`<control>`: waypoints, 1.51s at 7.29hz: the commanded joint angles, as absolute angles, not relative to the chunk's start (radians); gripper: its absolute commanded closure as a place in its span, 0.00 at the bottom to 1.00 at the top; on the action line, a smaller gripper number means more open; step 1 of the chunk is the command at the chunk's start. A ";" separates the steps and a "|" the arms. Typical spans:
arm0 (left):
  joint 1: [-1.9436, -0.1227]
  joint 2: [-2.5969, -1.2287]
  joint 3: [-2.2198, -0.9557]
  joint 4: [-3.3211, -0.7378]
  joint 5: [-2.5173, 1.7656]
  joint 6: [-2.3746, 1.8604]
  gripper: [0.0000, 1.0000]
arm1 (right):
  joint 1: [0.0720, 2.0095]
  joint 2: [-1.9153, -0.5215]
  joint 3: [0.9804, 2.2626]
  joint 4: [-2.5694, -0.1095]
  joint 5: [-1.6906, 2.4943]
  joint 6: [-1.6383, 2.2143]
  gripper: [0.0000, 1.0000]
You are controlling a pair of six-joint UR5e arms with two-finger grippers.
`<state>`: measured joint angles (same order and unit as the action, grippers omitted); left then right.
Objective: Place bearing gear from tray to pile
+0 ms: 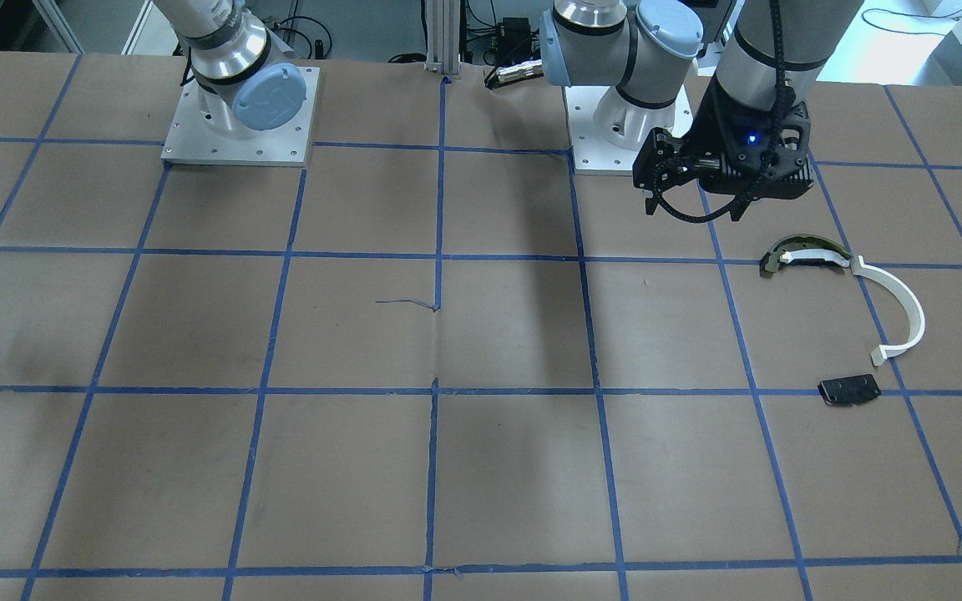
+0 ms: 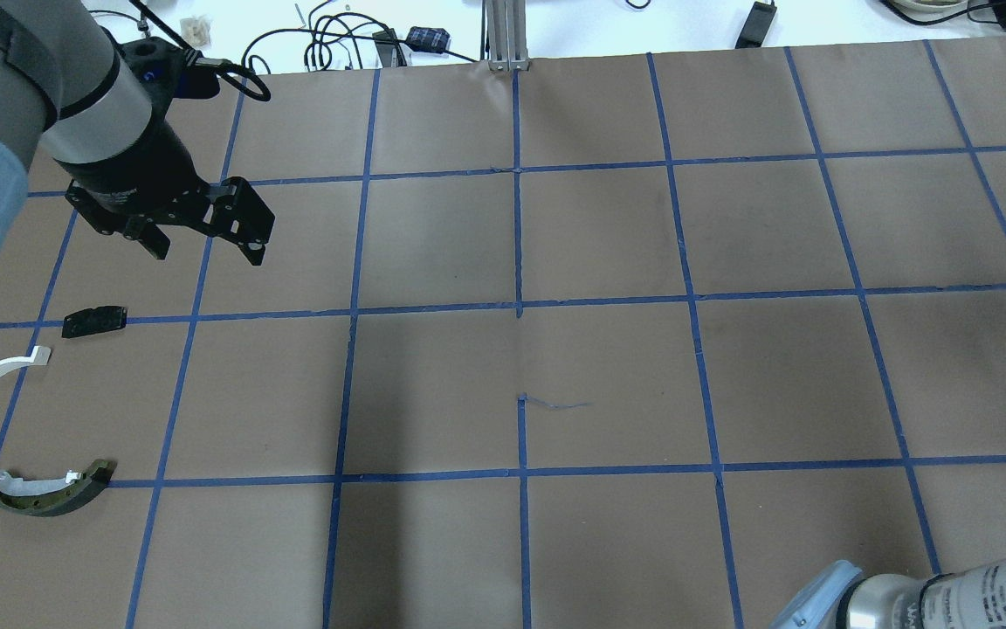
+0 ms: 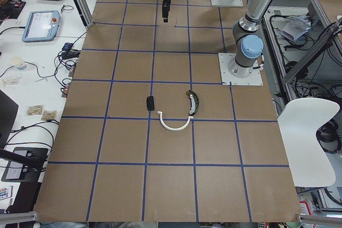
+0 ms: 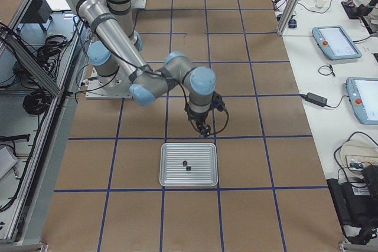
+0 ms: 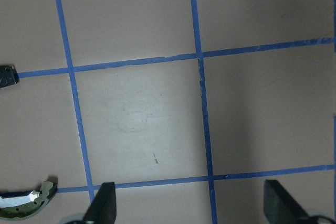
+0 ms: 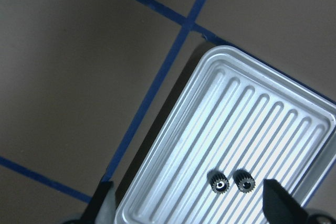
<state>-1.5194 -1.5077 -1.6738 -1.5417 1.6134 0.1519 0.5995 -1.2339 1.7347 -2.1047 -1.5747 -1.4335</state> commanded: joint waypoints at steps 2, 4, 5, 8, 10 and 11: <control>-1.520 -1.508 -1.674 -1.543 1.615 0.152 0.00 | 0.503 -1.141 1.819 -2.267 -1.505 -1.433 0.01; -1.520 -1.508 -1.674 -1.543 1.612 0.152 0.00 | 0.502 -1.126 1.821 -2.270 -1.506 -1.430 0.02; -1.520 -1.509 -1.674 -1.543 1.614 0.152 0.00 | 0.502 -1.123 1.821 -2.270 -1.509 -1.430 0.02; -1.520 -1.506 -1.674 -1.543 1.614 0.152 0.00 | 0.497 -1.086 1.821 -2.307 -1.509 -1.442 0.02; -1.520 -1.506 -1.674 -1.543 1.612 0.152 0.00 | 0.497 -1.085 1.821 -2.307 -1.509 -1.442 0.02; -1.520 -1.505 -1.674 -1.543 1.611 0.152 0.00 | 0.497 -1.085 1.821 -2.309 -1.509 -1.442 0.02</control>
